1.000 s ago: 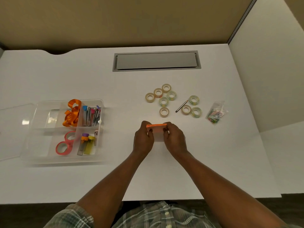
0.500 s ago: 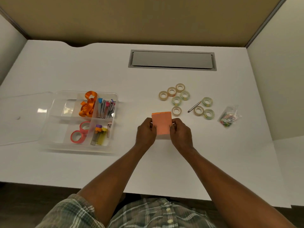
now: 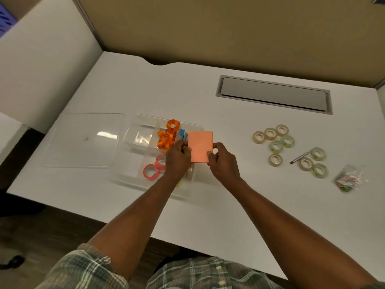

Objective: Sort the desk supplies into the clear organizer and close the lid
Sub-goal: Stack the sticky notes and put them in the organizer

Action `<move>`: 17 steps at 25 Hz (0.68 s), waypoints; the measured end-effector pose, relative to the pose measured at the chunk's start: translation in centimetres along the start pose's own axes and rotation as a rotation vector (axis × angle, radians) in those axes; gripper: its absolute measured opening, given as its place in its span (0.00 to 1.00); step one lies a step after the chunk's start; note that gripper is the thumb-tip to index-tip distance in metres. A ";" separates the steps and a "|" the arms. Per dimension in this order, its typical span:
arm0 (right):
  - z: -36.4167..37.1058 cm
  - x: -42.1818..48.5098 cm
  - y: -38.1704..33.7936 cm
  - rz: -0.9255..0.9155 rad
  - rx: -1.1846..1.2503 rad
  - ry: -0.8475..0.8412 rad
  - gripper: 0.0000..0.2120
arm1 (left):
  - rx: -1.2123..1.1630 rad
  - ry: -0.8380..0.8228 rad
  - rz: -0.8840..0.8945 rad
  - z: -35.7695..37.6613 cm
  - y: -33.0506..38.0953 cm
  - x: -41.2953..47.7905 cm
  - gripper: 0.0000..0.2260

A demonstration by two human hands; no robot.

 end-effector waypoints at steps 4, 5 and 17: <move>4.7 3.4 -5.1 0.004 -0.017 -0.053 0.17 | 0.011 0.054 -0.034 -6.6 -2.7 1.8 0.10; 5.9 4.3 -6.3 0.004 -0.024 -0.068 0.17 | 0.016 0.069 -0.050 -8.2 -3.4 2.4 0.10; 16.1 12.1 -12.2 0.111 0.051 -0.189 0.16 | 0.221 0.098 -0.160 -17.5 -9.4 9.4 0.15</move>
Point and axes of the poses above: each hand's wrist, its own x-axis towards the middle knuckle, its own z-axis out of the palm, y = z × x, the point moved 9 cm from there along x, towards the middle knuckle, and after that the axes turned 14 degrees about -y, right-handed, at the moved point
